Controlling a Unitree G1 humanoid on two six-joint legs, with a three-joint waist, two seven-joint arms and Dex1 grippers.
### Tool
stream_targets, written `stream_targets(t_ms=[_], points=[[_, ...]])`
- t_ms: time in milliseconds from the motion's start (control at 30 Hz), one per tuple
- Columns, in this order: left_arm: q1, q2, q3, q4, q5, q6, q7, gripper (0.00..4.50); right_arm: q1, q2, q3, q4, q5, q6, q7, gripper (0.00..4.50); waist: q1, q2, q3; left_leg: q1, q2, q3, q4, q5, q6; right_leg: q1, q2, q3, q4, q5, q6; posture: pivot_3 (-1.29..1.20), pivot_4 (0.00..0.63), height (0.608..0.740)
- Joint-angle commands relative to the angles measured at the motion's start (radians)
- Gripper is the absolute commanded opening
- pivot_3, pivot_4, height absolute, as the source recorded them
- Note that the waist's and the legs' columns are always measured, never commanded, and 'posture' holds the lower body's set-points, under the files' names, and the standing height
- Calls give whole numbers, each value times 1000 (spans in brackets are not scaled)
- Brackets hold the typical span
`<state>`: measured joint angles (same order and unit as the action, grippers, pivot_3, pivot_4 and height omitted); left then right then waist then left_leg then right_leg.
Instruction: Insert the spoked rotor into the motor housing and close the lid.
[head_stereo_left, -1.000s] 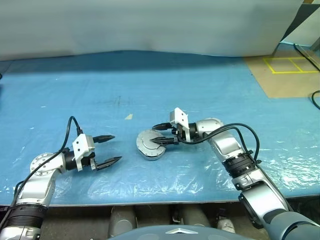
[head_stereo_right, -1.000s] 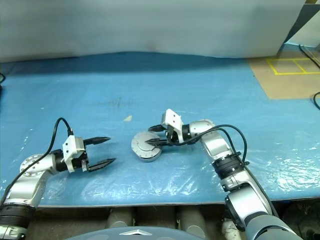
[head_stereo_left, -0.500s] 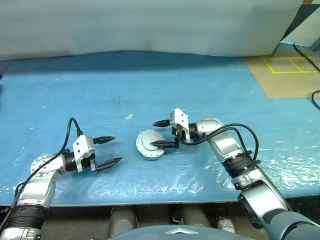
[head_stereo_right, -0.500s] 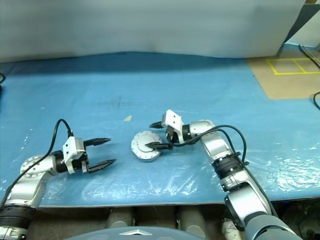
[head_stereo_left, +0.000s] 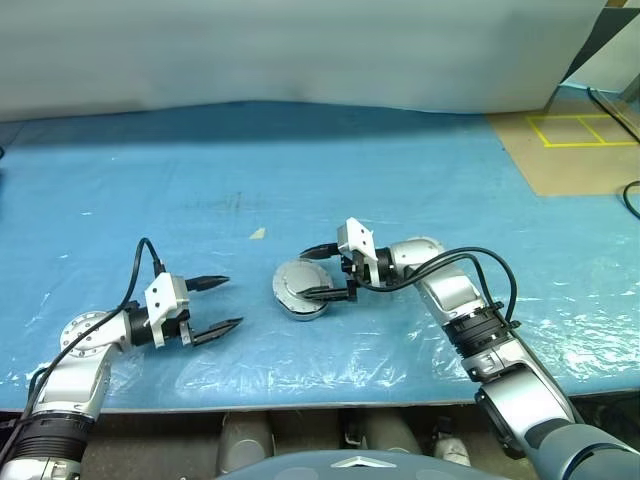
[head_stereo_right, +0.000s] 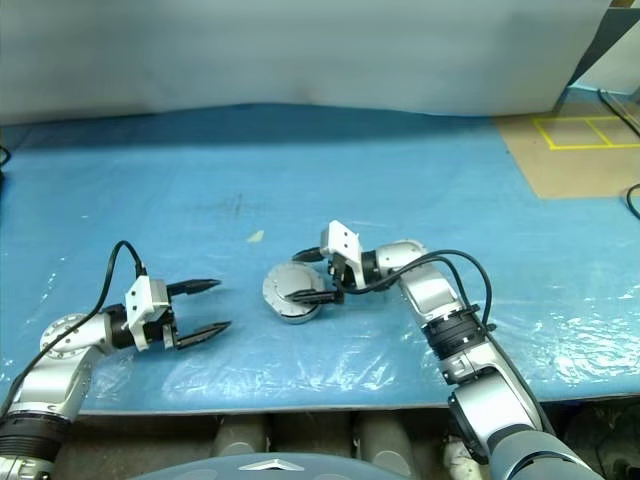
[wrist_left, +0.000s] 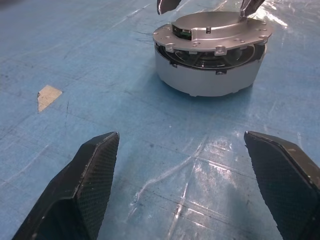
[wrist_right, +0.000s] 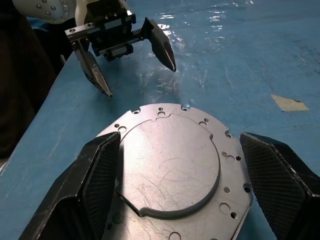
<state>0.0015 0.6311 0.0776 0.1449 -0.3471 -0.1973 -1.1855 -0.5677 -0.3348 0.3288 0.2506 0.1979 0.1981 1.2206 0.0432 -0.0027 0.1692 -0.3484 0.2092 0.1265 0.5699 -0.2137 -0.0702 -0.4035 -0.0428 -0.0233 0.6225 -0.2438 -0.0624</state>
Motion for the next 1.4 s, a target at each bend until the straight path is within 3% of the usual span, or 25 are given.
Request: stream_targets(t_ms=[33,333,500,1400], points=[[8,9,8,-37,-10,0,4,4227,9,9,12,-44,12,3,13,3959,0,0,0,0,0,0,0,0,0,0,0,0,0,0,0,0,150,740],[32,14,14,-74,-12,18,17,4227,5,22,36,38,-45,-30,-12,3959,-1,0,0,0,0,0,0,0,0,0,0,0,0,0,0,0,150,740],[38,18,17,-83,-13,24,23,4227,8,16,35,55,-55,-41,-10,2956,-1,0,0,0,0,0,0,0,0,1,0,0,1,0,0,0,150,740],[18,16,9,-97,-13,50,24,4227,-18,-30,53,-17,-83,-32,20,2956,2,0,0,0,0,0,1,0,0,1,0,0,1,0,0,0,150,740]])
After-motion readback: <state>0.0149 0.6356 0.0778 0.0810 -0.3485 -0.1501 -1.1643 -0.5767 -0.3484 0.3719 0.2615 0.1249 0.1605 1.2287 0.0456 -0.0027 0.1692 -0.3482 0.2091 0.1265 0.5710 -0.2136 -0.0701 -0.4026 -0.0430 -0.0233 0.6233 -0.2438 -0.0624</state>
